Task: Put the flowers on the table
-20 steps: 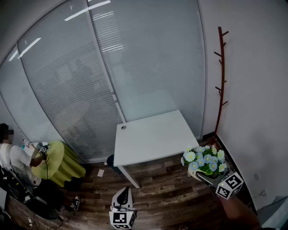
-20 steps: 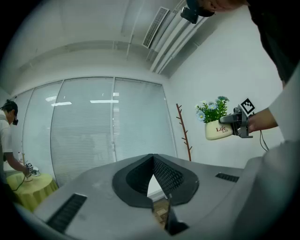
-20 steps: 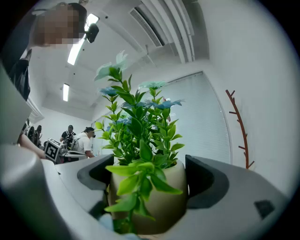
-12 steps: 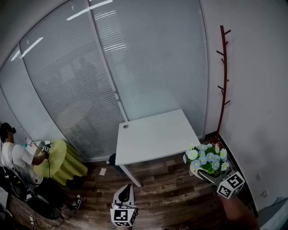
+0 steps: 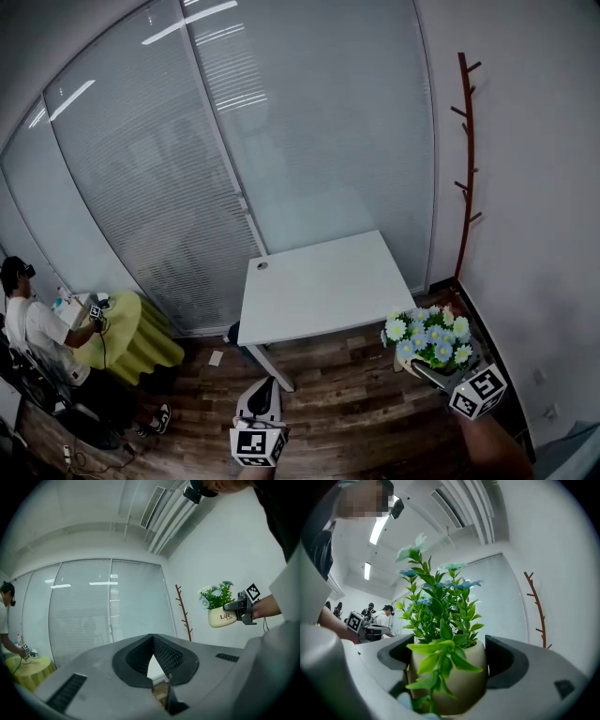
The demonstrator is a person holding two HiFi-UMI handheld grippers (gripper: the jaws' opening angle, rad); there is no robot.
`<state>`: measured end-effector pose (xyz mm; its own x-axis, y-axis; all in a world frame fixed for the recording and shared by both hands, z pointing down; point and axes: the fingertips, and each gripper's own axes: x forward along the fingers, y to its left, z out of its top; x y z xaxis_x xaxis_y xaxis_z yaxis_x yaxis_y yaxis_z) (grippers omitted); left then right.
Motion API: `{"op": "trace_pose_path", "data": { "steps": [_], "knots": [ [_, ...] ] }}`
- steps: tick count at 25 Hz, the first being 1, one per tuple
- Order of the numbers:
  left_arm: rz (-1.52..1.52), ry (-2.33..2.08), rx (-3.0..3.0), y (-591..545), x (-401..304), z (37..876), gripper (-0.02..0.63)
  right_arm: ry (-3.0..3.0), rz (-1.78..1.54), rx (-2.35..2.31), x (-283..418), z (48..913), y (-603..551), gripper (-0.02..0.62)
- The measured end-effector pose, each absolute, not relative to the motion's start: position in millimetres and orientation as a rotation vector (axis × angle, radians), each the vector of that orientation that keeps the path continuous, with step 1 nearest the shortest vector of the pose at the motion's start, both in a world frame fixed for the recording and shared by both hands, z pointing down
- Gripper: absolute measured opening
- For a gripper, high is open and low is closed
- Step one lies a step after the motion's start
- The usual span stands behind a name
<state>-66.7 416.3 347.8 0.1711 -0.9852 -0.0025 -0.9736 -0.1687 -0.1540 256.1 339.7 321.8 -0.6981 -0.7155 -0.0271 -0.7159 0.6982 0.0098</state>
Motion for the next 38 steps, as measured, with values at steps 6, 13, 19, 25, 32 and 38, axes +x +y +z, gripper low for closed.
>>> {"op": "trace_pose_path", "data": {
  "steps": [6, 13, 19, 25, 32, 38],
  "knots": [
    [-0.15, 1.961, -2.281, 411.7, -46.5, 343.5, 0.005, 2.895, 0.066, -1.174, 273.9, 324.3, 329.4, 0.492],
    [-0.167, 1.995, -2.271, 402.4, -43.4, 352.3, 0.005, 2.907, 0.041, -1.154, 280.6, 331.5, 312.8, 0.492],
    [-0.179, 1.992, -2.298, 378.9, -42.8, 364.0, 0.005, 2.897, -0.011, -1.164, 278.1, 338.9, 291.9, 0.492],
    [-0.199, 1.932, -2.32, 342.5, -49.8, 368.5, 0.005, 2.876, -0.011, -1.162, 268.6, 337.2, 271.1, 0.492],
    [-0.192, 1.891, -2.349, 293.5, -68.4, 374.0, 0.005, 2.861, -0.045, -1.189, 247.1, 341.4, 236.8, 0.492],
    [-0.153, 1.896, -2.364, 248.0, -95.1, 379.0, 0.005, 2.872, -0.03, -1.221, 219.8, 342.7, 197.2, 0.492]
  ]
}}
